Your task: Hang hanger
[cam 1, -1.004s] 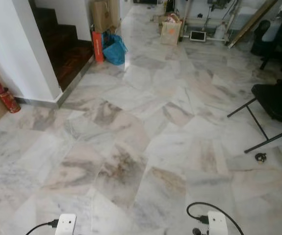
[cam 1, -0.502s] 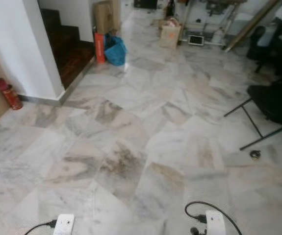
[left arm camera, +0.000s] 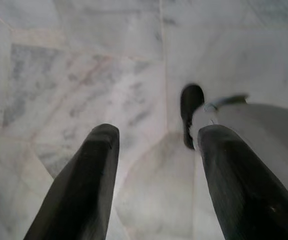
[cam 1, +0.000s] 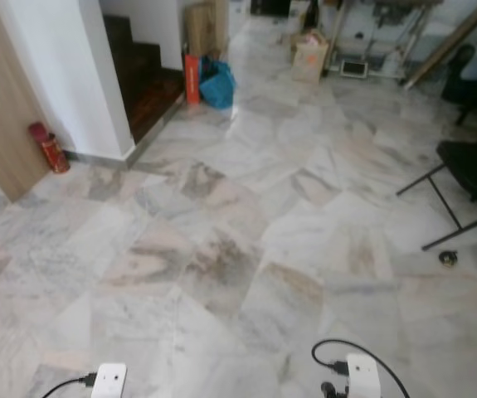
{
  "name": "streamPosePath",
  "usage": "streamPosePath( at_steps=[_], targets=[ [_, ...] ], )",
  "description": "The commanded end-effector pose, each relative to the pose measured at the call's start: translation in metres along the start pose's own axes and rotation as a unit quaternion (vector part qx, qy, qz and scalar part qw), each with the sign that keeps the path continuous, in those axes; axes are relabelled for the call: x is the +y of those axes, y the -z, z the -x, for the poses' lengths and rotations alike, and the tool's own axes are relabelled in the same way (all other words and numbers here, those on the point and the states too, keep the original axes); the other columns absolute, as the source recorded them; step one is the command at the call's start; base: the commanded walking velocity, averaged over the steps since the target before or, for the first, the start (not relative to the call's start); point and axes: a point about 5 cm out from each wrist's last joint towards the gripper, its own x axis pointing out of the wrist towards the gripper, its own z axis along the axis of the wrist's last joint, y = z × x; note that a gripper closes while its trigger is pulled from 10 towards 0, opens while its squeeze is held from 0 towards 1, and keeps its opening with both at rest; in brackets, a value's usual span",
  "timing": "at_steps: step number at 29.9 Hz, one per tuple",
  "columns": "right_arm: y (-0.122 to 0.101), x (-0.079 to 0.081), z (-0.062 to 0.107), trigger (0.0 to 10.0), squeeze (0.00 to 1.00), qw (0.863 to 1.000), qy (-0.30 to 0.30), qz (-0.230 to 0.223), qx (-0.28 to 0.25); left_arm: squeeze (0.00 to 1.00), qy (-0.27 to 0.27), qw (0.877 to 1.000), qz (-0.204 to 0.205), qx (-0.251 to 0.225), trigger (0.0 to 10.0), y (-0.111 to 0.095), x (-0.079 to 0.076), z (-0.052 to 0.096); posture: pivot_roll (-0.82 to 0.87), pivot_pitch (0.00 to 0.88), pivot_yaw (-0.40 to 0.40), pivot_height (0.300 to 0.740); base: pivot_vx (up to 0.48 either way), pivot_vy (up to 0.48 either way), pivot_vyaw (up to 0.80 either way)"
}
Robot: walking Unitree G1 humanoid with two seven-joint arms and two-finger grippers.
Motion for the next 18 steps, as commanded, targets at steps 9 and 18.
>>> streamPosePath(
  at_steps=[9,18],
  targets=[
    [0.0160,0.0152,0.0039,10.0,0.00,0.985,-0.032,-0.166,-0.013,0.00,0.079,0.990,-0.117,0.000,10.0,-0.0321,-0.0114,-0.0060,-0.09,0.075,0.066,0.740,-0.303,0.000,0.00],
    [0.0168,0.0151,0.0041,10.0,0.00,0.986,-0.032,-0.165,-0.011,0.00,0.080,0.990,-0.116,0.000,10.0,-0.0320,-0.0113,-0.0060,-0.09,0.076,0.064,0.740,-0.303,0.000,0.00]
  ],
)
